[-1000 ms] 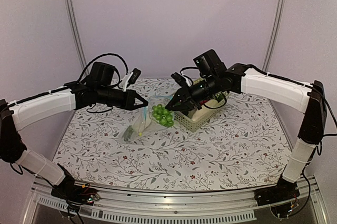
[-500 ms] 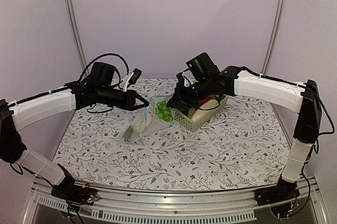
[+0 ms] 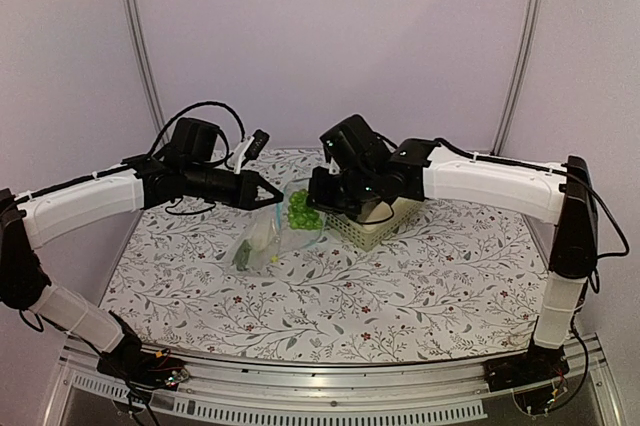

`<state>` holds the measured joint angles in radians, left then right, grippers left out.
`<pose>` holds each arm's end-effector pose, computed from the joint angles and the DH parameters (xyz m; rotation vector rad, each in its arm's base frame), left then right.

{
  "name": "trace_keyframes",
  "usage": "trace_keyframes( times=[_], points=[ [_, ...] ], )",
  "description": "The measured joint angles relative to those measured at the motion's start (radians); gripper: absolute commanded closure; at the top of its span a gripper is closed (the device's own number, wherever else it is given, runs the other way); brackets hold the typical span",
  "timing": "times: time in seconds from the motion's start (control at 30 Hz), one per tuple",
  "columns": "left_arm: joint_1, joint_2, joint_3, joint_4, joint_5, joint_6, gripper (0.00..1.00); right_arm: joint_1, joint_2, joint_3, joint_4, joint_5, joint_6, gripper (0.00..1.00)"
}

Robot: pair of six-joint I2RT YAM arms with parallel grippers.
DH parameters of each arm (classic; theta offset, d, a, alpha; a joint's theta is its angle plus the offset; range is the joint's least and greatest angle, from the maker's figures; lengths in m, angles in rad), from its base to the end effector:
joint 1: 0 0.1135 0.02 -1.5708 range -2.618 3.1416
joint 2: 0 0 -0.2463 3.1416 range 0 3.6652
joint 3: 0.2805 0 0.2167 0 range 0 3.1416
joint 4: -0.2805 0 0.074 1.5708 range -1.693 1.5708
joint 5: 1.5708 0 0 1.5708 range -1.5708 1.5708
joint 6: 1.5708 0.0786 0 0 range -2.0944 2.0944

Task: Place the food in the zip-top bag and seal the zipper
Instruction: Place the fake fruit in the zipper food storage bag.

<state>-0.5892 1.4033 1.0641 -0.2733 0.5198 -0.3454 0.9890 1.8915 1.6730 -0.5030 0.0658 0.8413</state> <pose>0.2374 -0.2056 0.2619 0.5904 2.2268 -1.0759 0.2397 0.3551 0.2600 -0.1443 2.4442 0.8283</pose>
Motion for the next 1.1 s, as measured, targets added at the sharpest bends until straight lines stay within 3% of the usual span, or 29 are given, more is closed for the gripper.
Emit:
trace_keyframes(
  times=[0.4, 1.1],
  points=[
    [0.000, 0.010, 0.000, 0.005, 0.017, -0.008, 1.00, 0.027, 0.131, 0.056, 0.069, 0.077, 0.016, 1.00],
    [-0.002, 0.039, -0.003, 0.041, 0.047, -0.034, 1.00, 0.024, 0.179, 0.129, 0.154, 0.067, 0.113, 1.00]
  ],
)
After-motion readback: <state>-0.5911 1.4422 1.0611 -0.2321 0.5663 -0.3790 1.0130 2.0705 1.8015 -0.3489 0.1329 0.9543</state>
